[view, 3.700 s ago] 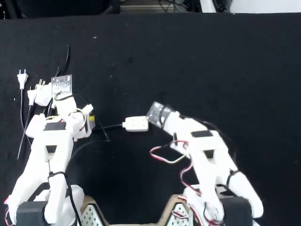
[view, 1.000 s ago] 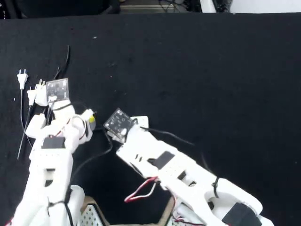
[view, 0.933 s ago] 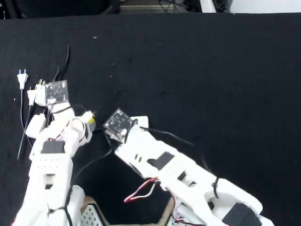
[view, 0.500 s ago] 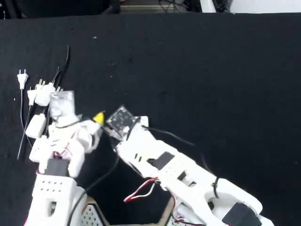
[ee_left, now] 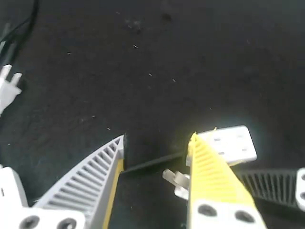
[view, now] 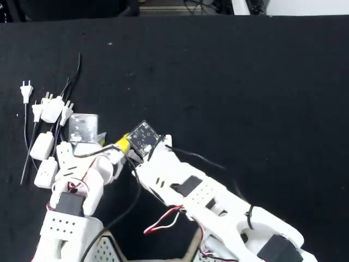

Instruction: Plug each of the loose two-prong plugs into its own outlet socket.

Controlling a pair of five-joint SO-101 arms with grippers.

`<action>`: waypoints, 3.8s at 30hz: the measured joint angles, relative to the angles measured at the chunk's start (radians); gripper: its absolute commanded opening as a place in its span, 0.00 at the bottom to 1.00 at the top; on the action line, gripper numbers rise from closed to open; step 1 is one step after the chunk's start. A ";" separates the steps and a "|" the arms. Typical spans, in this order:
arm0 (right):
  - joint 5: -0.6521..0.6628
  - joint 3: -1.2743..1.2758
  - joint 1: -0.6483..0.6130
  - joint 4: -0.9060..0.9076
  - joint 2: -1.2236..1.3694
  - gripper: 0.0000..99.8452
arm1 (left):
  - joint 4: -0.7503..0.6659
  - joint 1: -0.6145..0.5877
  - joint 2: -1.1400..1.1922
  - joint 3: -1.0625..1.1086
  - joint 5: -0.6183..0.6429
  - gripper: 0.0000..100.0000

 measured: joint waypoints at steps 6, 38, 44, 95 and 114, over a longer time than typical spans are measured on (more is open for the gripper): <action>0.000 0.000 0.000 0.000 0.000 0.01 | 0.003 0.006 0.000 0.000 -0.038 0.22; -0.023 0.270 0.003 0.002 -0.543 0.01 | -0.005 0.005 -0.015 0.023 -0.037 0.22; -0.057 0.270 0.002 0.002 -0.543 0.01 | -0.006 0.005 -0.015 0.023 -0.037 0.22; -0.120 0.270 0.020 0.002 -0.543 0.01 | -0.006 0.003 -0.017 0.023 -0.083 0.22; -0.120 0.272 0.021 0.002 -0.543 0.01 | -0.008 0.003 0.178 -0.060 -0.083 0.22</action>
